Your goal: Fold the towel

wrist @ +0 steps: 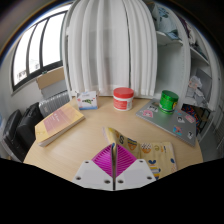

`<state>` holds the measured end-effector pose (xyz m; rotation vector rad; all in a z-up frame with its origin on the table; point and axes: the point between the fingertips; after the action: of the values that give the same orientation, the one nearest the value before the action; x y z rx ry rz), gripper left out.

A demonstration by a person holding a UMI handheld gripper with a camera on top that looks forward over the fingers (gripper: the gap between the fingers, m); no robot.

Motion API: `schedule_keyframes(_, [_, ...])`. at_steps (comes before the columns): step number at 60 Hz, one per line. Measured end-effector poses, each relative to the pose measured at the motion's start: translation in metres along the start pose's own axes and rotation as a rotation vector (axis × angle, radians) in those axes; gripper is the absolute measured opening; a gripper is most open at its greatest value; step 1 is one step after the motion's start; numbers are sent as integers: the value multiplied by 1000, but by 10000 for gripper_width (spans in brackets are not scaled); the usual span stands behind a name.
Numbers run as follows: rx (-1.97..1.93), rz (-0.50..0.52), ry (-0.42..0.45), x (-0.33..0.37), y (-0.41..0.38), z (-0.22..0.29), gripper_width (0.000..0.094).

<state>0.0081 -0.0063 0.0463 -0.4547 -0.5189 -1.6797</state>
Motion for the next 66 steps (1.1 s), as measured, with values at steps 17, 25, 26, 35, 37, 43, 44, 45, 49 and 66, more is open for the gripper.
schedule_keyframes(17, [-65,-77,-34,-5,125,10,27])
schedule_keyframes(25, [-19,-151,-196,-36,167,-68,34])
schedule_keyframes(26, [-24,-138,-178,-34,166,-61,36])
schedule_keyframes(35, [50,-167,-90,-40,172,-58,37])
schedule_keyframes(37, [57,-173,-93,-38,171,-58,38])
schedule_keyframes(43, [84,-190,-86,-38,175,-56,149])
schedule_keyframes(44, [91,-196,-88,-38,177,-56,203])
schedule_keyframes(45, [95,-201,-93,-36,180,-57,272])
schedule_keyframes(49, [86,-208,-115,-23,188,-54,640])
schedule_keyframes(66, [-104,-192,-118,70,215,-40,848])
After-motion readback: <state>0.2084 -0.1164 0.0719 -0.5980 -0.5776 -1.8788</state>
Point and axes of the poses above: the point between the fingertips, and its own axes, seen from behind it with the camera up: y to the right, z up, x backward, against the way the camera looks, and after that the axes turned 12 degrees about -z, right-handed
